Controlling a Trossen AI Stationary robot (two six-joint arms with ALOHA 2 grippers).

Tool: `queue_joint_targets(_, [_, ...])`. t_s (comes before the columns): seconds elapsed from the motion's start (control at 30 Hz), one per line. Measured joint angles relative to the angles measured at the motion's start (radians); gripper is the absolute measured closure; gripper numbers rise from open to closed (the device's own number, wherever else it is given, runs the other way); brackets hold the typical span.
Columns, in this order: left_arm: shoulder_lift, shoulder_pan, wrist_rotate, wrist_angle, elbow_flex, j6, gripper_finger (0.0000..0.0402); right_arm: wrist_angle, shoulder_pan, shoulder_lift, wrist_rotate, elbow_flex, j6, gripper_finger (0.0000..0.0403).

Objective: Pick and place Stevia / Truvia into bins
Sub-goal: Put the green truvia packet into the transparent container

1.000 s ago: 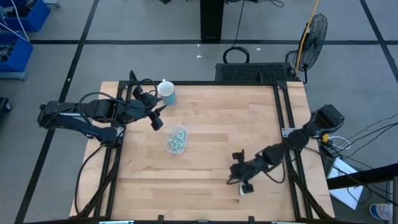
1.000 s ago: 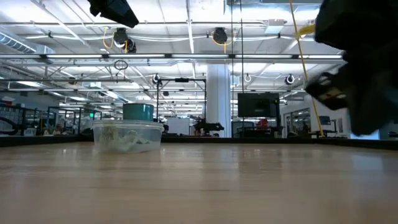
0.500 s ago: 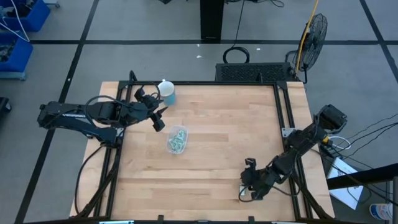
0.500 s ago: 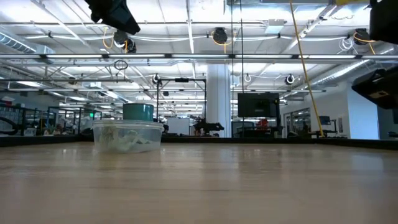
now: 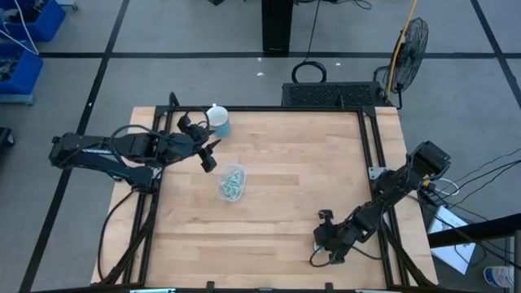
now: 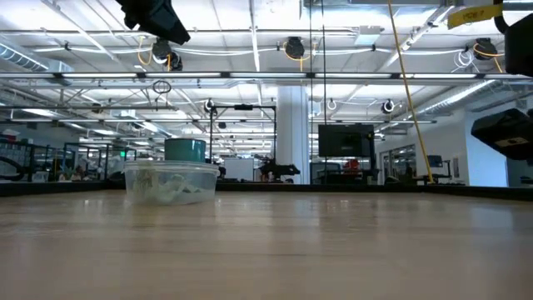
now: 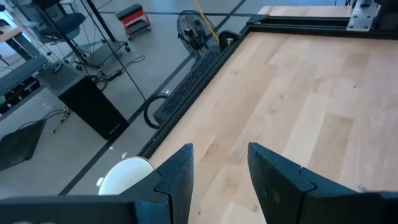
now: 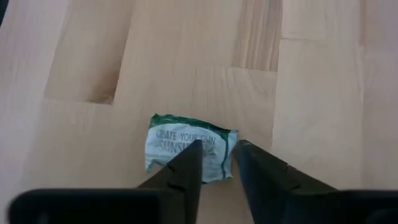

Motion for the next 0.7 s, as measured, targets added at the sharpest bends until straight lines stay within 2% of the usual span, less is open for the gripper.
queue_joint_targets(0.2, [0.003,0.0,0.0,-0.001,0.0,0.001,0.0243,0.059,-0.049,-0.015,-0.006,-0.003,-0.147,0.0393])
queue_joint_targets(0.3, [0.003,0.0,-0.001,-0.001,0.0,0.019,0.0243,0.128,-0.107,-0.043,0.037,-0.003,-0.275,0.0392])
queue_joint_targets(0.4, [0.003,0.0,-0.023,0.009,0.0,0.033,0.0243,0.209,-0.202,-0.055,0.09,-0.002,-0.486,0.0398])
queue_joint_targets(0.5, [0.003,0.0,-0.076,0.044,0.0,0.033,0.0243,0.398,-0.344,-0.05,0.132,-0.003,-0.655,0.0401])
queue_joint_targets(0.57, [0.003,0.0,-0.097,0.062,0.0,0.033,0.0243,0.57,-0.461,-0.032,0.101,-0.001,-0.682,0.04])
queue_joint_targets(0.63, [0.003,0.0,-0.103,0.075,0.0,0.033,0.0243,0.699,-0.573,-0.003,0.008,0.009,-0.684,0.0401])
queue_joint_targets(0.7, [0.003,0.0,-0.104,0.076,0.0,0.035,0.0243,0.746,-0.657,0.042,-0.091,0.064,-0.703,0.0402])
